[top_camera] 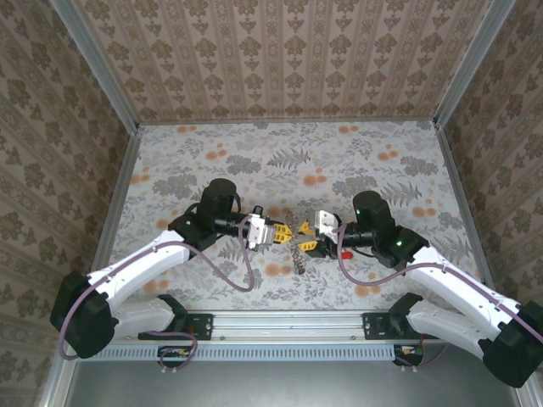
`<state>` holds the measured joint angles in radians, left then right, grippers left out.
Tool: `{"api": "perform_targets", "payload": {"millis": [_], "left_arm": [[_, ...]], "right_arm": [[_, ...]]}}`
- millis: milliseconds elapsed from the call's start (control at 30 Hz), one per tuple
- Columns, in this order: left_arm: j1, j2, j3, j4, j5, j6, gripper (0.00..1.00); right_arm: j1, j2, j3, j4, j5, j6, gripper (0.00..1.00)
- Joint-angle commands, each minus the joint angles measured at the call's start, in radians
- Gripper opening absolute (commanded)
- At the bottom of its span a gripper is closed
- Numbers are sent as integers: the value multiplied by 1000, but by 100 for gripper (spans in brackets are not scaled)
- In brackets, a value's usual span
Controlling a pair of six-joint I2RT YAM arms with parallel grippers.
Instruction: Put the keys on the keyring
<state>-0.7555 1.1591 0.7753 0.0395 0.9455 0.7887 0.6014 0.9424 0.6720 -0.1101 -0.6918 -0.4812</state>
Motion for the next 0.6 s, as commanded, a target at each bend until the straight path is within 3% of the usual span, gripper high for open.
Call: {"api": "perform_targets", "payload": {"millis": [0,233,567], "left_arm": [[4,5,-8,57,35,-21,0],[-2,4,-24,94,24,-51,0],[-13,-7,-55,160,8,-98,0]], "right_arm": [[10,6,-14,63,1,32,34],[12,6,-17,80,-27,31,30],[23,6,-26,98,-16,9,12]]}}
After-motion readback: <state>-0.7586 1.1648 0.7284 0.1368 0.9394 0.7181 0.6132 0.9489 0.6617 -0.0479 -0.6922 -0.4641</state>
